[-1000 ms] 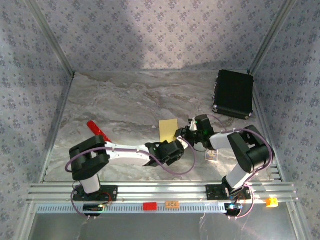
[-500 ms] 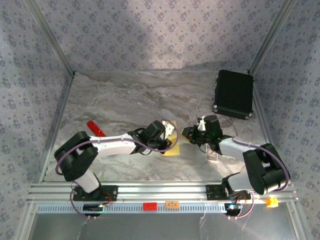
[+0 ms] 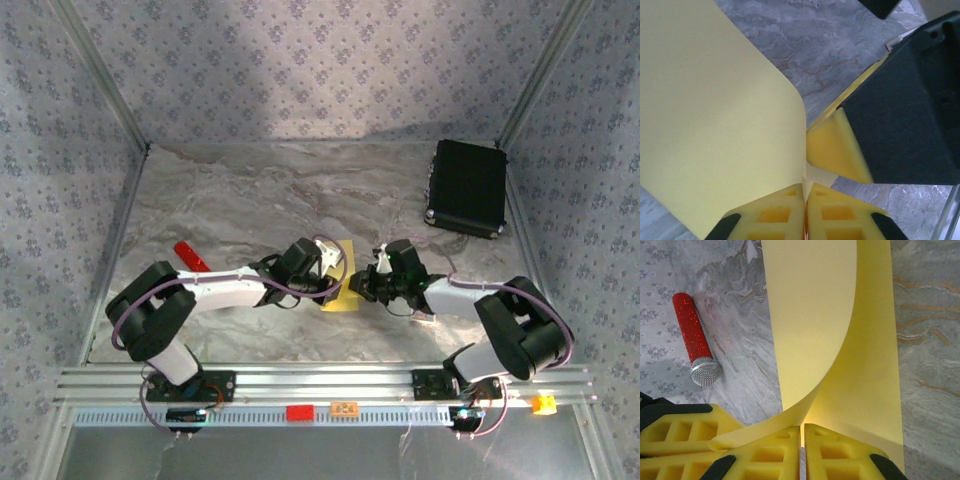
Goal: Fold a paper plane with a square sheet of paper (pick it up from the middle)
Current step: Fold the triangle a second time at the center of the table.
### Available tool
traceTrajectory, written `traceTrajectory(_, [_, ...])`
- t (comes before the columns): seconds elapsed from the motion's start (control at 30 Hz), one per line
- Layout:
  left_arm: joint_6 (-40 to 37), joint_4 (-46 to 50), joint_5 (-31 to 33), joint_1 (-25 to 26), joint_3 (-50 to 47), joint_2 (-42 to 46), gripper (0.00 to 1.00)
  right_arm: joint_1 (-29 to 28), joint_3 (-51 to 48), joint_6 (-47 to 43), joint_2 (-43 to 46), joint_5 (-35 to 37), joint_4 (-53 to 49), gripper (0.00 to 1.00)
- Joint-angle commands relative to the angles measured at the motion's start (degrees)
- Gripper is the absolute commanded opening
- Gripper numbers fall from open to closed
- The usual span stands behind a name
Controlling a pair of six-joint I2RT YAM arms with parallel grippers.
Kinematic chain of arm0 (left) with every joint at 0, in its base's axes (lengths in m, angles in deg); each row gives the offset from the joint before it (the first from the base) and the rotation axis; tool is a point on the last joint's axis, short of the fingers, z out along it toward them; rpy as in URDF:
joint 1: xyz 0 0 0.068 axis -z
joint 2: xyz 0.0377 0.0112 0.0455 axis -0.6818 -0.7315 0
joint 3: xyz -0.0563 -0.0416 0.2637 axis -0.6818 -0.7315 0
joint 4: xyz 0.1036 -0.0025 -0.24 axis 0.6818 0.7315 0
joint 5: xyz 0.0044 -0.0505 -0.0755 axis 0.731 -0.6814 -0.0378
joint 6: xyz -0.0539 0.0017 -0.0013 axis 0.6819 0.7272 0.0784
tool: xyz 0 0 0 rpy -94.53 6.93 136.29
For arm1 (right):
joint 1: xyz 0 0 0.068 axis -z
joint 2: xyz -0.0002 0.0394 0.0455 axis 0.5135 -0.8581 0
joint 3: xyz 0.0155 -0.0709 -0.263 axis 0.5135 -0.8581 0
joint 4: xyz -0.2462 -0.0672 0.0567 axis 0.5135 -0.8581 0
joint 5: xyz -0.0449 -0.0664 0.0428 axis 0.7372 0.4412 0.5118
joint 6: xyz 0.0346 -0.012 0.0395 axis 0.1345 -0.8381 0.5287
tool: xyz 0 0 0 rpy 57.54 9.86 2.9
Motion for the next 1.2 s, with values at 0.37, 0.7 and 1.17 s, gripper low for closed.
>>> traceTrajectory(0.37, [1.51,-2.41,-1.58,-1.50,0.07,2.12,0.22,-0.64,2.06,1.42,-2.66,0.85,3.42,0.13])
traceTrajectory(0.7, [1.42,-2.68,-2.06,-2.14,-0.54,1.72,0.21,-0.62,2.14,1.42,-2.94,0.87,3.51,0.13])
traceTrajectory(1.17, [1.94,-4.90,-2.05,-2.50,-1.11,0.99,0.03,-0.61,2.06,1.23,-2.94,0.91,2.68,0.13])
